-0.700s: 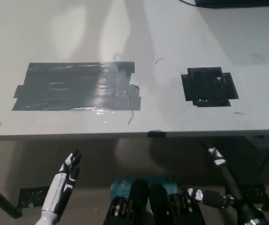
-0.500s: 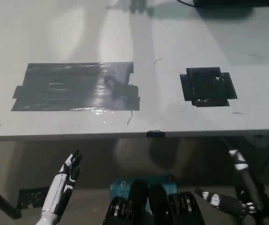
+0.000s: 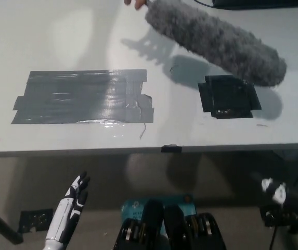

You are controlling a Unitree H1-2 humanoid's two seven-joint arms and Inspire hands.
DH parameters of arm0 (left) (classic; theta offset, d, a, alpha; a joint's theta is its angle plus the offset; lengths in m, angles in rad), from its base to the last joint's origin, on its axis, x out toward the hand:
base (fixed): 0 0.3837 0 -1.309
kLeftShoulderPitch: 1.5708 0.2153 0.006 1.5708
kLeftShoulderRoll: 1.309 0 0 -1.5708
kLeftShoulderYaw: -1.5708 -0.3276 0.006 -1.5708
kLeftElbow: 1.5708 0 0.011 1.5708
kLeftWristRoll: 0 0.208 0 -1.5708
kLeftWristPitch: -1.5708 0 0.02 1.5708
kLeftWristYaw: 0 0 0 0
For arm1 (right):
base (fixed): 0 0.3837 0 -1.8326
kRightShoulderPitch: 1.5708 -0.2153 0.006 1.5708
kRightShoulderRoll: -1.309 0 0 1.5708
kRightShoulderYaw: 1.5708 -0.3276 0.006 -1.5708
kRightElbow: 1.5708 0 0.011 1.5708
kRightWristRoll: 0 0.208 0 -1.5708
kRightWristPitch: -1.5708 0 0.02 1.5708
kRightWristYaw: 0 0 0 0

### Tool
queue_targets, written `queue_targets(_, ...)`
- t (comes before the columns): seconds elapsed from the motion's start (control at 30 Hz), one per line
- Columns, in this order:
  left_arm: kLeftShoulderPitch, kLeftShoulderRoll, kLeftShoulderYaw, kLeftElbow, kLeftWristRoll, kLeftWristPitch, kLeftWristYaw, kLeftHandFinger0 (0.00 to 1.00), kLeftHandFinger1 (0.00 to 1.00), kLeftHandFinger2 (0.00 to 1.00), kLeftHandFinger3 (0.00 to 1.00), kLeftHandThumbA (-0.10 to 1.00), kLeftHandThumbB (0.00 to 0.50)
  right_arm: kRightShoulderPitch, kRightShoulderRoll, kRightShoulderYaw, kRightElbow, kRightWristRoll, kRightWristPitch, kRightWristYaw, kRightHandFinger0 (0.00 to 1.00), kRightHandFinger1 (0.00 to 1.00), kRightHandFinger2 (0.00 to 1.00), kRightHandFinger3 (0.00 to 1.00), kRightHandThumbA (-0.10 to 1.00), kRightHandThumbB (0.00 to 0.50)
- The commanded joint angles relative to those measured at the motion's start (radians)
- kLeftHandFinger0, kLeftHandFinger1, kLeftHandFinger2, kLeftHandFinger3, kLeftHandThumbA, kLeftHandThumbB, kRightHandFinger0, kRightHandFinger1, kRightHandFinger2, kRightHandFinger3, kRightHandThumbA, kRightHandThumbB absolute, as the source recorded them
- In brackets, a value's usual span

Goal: A person hands a grey duster to the robot and the robot grabs it with its right hand and places it on the black marked spot infron tof it on the desk

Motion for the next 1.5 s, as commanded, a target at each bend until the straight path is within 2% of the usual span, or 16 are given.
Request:
queue_targets(0.0, -0.002, 0.008, -0.006, -0.020, 0.015, -0.045, 0.013, 1.00, 1.00, 1.00, 1.00, 1.00, 0.183, -0.212, -0.051, -0.009, -0.066, -0.191, 0.259, 0.176, 1.00, 1.00, 1.00, 1.00, 1.00, 0.332)
queue_targets(0.17, -0.010, 0.006, -0.009, -0.024, 0.020, -0.038, 0.011, 1.00, 1.00, 1.00, 1.00, 1.00, 0.186, -0.378, -0.085, 0.049, 0.041, -0.290, 0.362, 0.267, 1.00, 1.00, 1.00, 1.00, 1.00, 0.333)
queue_targets(0.33, -0.017, 0.008, -0.011, -0.026, 0.014, -0.031, 0.002, 1.00, 1.00, 1.00, 1.00, 1.00, 0.188, -0.500, -0.078, 0.101, 0.246, -0.325, 0.369, 0.271, 1.00, 1.00, 1.00, 1.00, 1.00, 0.328)
queue_targets(0.4, -0.021, 0.011, -0.014, -0.029, 0.019, -0.033, 0.002, 1.00, 1.00, 1.00, 1.00, 1.00, 0.184, -0.570, -0.060, 0.124, 0.382, -0.361, 0.369, 0.292, 1.00, 1.00, 1.00, 1.00, 1.00, 0.382)
queue_targets(0.5, -0.030, 0.014, -0.015, -0.020, 0.011, -0.048, -0.001, 1.00, 1.00, 1.00, 1.00, 1.00, 0.176, -0.635, -0.043, 0.141, 0.511, -0.380, 0.369, 0.301, 1.00, 1.00, 1.00, 1.00, 1.00, 0.402)
queue_targets(0.83, -0.033, 0.013, -0.017, -0.038, 0.005, -0.024, -0.008, 1.00, 1.00, 1.00, 1.00, 1.00, 0.191, -0.806, 0.045, 0.167, 0.970, -0.331, 0.369, 0.246, 1.00, 1.00, 1.00, 1.00, 1.00, 0.410)
queue_targets(0.97, -0.035, 0.014, -0.021, -0.044, 0.020, -0.028, -0.004, 1.00, 1.00, 1.00, 1.00, 0.99, 0.177, -0.857, 0.082, 0.144, 1.099, -0.307, 0.369, 0.226, 1.00, 1.00, 1.00, 1.00, 1.00, 0.390)
queue_targets(1.03, -0.035, 0.016, -0.022, -0.045, 0.016, -0.031, -0.007, 1.00, 1.00, 1.00, 1.00, 0.98, 0.175, -0.885, 0.089, 0.145, 1.157, -0.294, 0.369, 0.203, 1.00, 1.00, 1.00, 1.00, 1.00, 0.402)
queue_targets(1.07, -0.035, 0.017, -0.021, -0.045, 0.012, -0.032, -0.008, 1.00, 1.00, 1.00, 1.00, 0.96, 0.177, -0.906, 0.088, 0.155, 1.192, -0.290, 0.368, 0.191, 1.00, 1.00, 1.00, 1.00, 1.00, 0.445)
queue_targets(1.1, -0.034, 0.016, -0.022, -0.046, 0.011, -0.030, -0.008, 1.00, 1.00, 1.00, 1.00, 0.96, 0.177, -0.917, 0.086, 0.159, 1.208, -0.289, 0.367, 0.187, 1.00, 1.00, 1.00, 1.00, 1.00, 0.450)
queue_targets(1.2, -0.033, 0.015, -0.021, -0.055, 0.003, -0.010, -0.014, 1.00, 1.00, 1.00, 1.00, 0.95, 0.183, -0.958, 0.088, 0.167, 1.261, -0.292, 0.355, 0.165, 1.00, 1.00, 1.00, 1.00, 1.00, 0.424)
queue_targets(1.3, -0.038, 0.016, -0.024, -0.054, 0.012, -0.007, -0.013, 1.00, 1.00, 1.00, 1.00, 0.94, 0.190, -0.986, 0.088, 0.178, 1.300, -0.297, 0.349, 0.136, 1.00, 1.00, 1.00, 1.00, 1.00, 0.422)
queue_targets(1.43, -0.031, 0.017, -0.024, -0.066, 0.008, 0.001, -0.016, 1.00, 1.00, 1.00, 1.00, 0.93, 0.187, -1.005, 0.101, 0.190, 1.352, -0.326, 0.337, 0.018, 1.00, 1.00, 1.00, 1.00, 1.00, 0.396)
queue_targets(1.47, -0.032, 0.017, -0.026, -0.068, 0.012, 0.000, -0.015, 1.00, 1.00, 1.00, 1.00, 0.93, 0.187, -1.004, 0.117, 0.161, 1.378, -0.314, 0.290, -0.097, 1.00, 1.00, 1.00, 1.00, 0.82, 0.356)
